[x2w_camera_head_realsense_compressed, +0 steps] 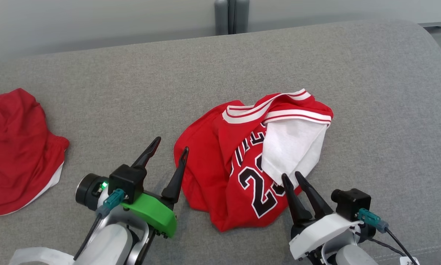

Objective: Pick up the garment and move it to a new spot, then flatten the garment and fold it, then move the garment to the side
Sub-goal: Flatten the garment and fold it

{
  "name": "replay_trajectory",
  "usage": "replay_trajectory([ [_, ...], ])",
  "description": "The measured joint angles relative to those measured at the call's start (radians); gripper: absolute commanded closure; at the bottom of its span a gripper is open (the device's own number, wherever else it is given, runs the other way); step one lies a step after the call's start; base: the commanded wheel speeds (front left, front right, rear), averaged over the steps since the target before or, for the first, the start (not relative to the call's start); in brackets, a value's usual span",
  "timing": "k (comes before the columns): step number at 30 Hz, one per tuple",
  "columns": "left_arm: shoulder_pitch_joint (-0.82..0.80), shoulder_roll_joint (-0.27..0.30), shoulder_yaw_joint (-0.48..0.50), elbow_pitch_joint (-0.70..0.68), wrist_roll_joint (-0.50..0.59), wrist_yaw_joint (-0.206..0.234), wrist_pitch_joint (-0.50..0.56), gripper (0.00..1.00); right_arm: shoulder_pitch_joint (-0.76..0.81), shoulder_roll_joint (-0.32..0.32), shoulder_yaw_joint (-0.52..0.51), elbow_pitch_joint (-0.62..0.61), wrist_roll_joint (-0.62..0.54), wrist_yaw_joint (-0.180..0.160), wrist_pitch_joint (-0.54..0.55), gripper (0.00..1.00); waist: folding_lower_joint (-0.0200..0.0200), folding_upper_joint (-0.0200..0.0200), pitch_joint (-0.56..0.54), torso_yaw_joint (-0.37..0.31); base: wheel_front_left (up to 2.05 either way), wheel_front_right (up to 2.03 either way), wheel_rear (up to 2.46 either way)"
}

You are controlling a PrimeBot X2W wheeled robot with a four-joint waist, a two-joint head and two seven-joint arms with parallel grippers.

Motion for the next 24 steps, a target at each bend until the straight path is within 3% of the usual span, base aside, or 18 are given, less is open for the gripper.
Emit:
replay_trajectory([
  [6,0.009,0.001,0.005,-0.003,0.0,0.001,0.001,0.0,0.0,0.0,0.0,0.017,0.001,-0.001,0.0,0.56,0.0,0.0,-0.001,0.002,0.0,0.0,0.0],
  [15,0.01,0.001,0.011,-0.005,0.0,0.009,0.006,0.0,-0.006,0.0,0.011,0.028,0.015,0.0,0.0,0.6,0.0,0.0,-0.002,0.007,0.0,0.0,0.0],
  [20,0.01,0.002,0.014,-0.006,0.0,0.01,0.006,0.0,-0.019,0.0,0.014,0.034,0.044,0.0,0.0,0.7,0.0,0.0,-0.005,0.01,0.0,0.0,0.0],
  [22,0.01,0.002,0.014,-0.007,0.0,0.01,0.006,0.0,-0.022,0.0,0.013,0.036,0.053,0.0,0.0,0.82,0.0,0.0,-0.005,0.011,0.0,0.0,0.0],
  [24,0.011,0.002,0.014,-0.008,0.0,0.01,0.006,0.0,-0.022,0.0,0.011,0.041,0.062,0.0,0.0,0.76,0.0,0.0,-0.006,0.012,0.0,0.0,0.0],
])
